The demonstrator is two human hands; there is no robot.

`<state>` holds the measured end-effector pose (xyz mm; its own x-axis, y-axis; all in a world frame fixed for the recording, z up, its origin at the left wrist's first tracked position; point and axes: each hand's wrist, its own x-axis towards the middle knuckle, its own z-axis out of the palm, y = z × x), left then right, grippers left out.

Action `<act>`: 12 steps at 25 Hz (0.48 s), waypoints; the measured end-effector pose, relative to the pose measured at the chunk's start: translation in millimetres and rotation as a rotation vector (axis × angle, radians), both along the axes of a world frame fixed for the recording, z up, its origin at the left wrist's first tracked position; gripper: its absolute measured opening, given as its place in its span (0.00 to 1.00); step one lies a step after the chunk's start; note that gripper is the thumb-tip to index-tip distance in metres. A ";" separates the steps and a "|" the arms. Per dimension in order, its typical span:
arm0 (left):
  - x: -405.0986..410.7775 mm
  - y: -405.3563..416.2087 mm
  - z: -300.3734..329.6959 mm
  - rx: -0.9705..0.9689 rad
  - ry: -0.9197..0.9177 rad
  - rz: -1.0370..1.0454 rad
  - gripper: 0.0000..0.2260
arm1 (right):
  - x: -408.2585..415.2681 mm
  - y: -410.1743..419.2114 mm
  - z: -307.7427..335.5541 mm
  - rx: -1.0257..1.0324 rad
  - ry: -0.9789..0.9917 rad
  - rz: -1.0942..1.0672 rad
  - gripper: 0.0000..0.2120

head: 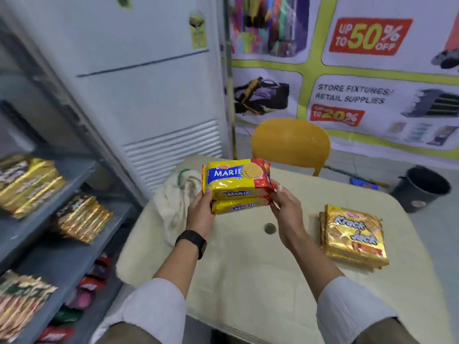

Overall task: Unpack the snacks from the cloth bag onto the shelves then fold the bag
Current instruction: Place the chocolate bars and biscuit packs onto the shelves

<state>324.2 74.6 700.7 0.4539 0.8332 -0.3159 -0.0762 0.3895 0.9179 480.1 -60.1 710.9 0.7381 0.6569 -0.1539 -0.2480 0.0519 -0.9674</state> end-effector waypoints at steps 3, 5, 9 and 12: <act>-88.8 17.1 39.8 0.024 -0.083 0.209 0.12 | -70.6 45.3 45.0 0.077 -0.021 0.207 0.22; -151.4 26.5 58.7 0.047 -0.101 0.335 0.11 | -123.1 77.1 62.6 0.112 -0.039 0.343 0.22; -278.7 40.6 69.4 0.079 -0.074 0.593 0.13 | -237.0 145.3 71.5 0.189 -0.041 0.582 0.18; -370.3 49.1 58.0 0.098 -0.054 0.779 0.14 | -328.9 193.0 61.7 0.219 0.013 0.793 0.18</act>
<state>-46.1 123.8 758.8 -0.2598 0.9405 -0.2189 -0.3399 0.1231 0.9324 151.2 132.8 772.6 0.0414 0.9986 0.0329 -0.3015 0.0438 -0.9525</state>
